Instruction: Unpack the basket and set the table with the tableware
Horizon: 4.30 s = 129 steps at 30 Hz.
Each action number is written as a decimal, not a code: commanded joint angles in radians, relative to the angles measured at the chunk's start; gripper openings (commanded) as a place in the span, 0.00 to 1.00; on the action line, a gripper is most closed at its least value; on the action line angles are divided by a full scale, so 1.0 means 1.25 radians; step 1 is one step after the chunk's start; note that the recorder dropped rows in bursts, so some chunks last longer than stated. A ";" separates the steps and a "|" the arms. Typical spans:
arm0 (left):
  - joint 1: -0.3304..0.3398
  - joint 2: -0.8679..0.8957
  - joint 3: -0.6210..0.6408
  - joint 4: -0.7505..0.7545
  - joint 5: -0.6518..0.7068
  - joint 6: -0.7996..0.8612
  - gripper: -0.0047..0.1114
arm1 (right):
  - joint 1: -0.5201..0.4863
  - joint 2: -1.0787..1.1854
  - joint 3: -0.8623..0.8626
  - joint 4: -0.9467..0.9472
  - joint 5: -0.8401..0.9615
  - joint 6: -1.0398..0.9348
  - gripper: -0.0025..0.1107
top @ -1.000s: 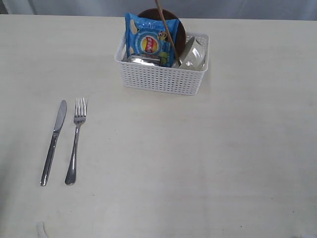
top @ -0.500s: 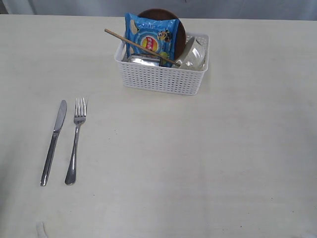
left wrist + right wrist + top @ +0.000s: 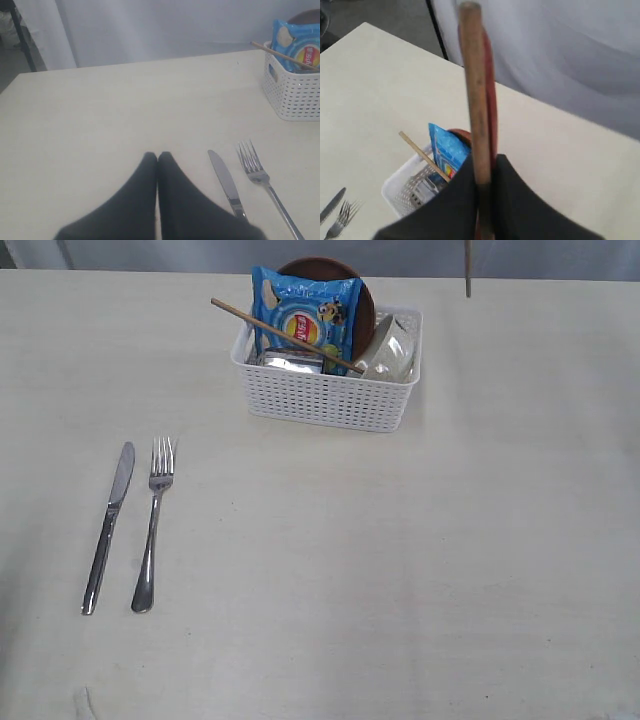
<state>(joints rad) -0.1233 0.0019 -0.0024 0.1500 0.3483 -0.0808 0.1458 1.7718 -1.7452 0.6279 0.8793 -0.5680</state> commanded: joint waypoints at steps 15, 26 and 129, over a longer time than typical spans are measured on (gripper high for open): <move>-0.004 -0.002 0.002 -0.001 0.000 -0.002 0.04 | -0.148 0.221 0.335 -0.109 0.111 0.233 0.02; -0.004 -0.002 0.002 -0.001 0.000 -0.002 0.04 | -0.130 0.306 0.335 -0.119 0.039 0.233 0.02; -0.004 -0.002 0.002 0.002 0.000 -0.002 0.04 | 0.064 0.414 -0.120 0.227 0.049 -0.485 0.10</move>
<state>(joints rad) -0.1233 0.0019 -0.0024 0.1500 0.3483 -0.0808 0.2276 2.2899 -1.8934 0.8904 0.9333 -1.1545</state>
